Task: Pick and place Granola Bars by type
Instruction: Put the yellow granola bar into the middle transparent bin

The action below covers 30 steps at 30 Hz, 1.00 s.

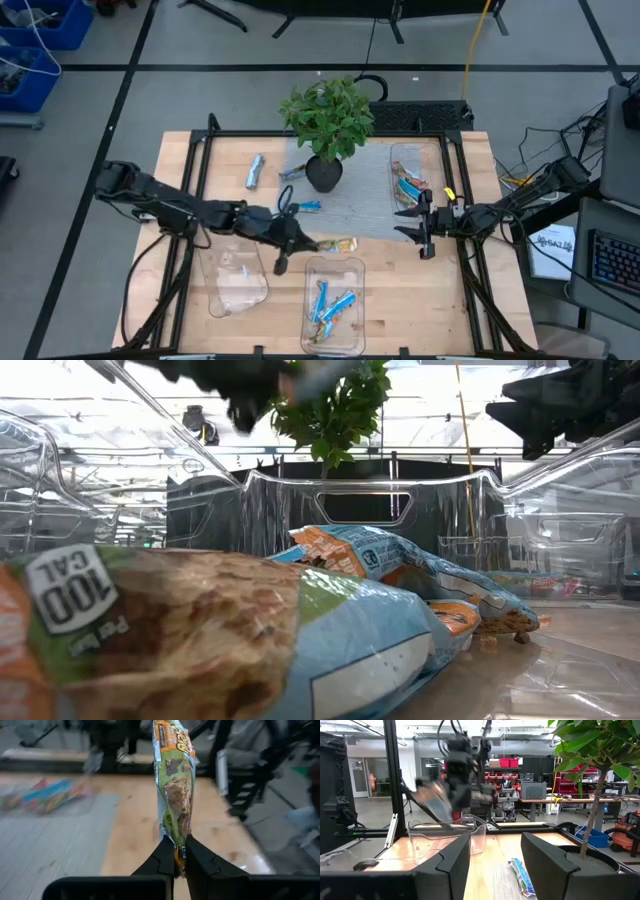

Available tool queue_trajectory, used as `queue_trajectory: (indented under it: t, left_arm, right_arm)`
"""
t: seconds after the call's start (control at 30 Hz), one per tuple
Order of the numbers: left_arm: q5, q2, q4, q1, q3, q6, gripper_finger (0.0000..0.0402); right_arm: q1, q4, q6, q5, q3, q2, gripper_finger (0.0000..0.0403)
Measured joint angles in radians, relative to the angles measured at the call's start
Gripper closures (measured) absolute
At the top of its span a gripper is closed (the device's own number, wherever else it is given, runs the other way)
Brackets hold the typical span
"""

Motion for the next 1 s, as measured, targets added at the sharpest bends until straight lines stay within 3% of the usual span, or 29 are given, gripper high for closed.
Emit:
queue_trajectory:
  t: [0.17,0.37,0.67,1.0]
  left_arm:
    - [-0.06,0.002,-0.223,-0.085,0.123,-0.018,0.0379]
    - [-0.1,0.088,-0.493,-0.168,0.283,-0.114,0.038]
    - [-0.065,0.246,-0.537,-0.232,0.377,-0.181,0.0382]
    - [0.018,0.388,-0.484,-0.179,0.379,-0.238,0.0382]
  right_arm:
    - [0.0,0.0,0.0,0.0,0.0,0.0,0.0236]
    - [0.0,0.004,0.0,0.0,0.0,0.0,0.0236]
    - [0.0,0.015,0.002,-0.003,0.0,0.0,0.0236]
    - [0.0,0.017,0.005,-0.003,0.0,0.0,0.0236]
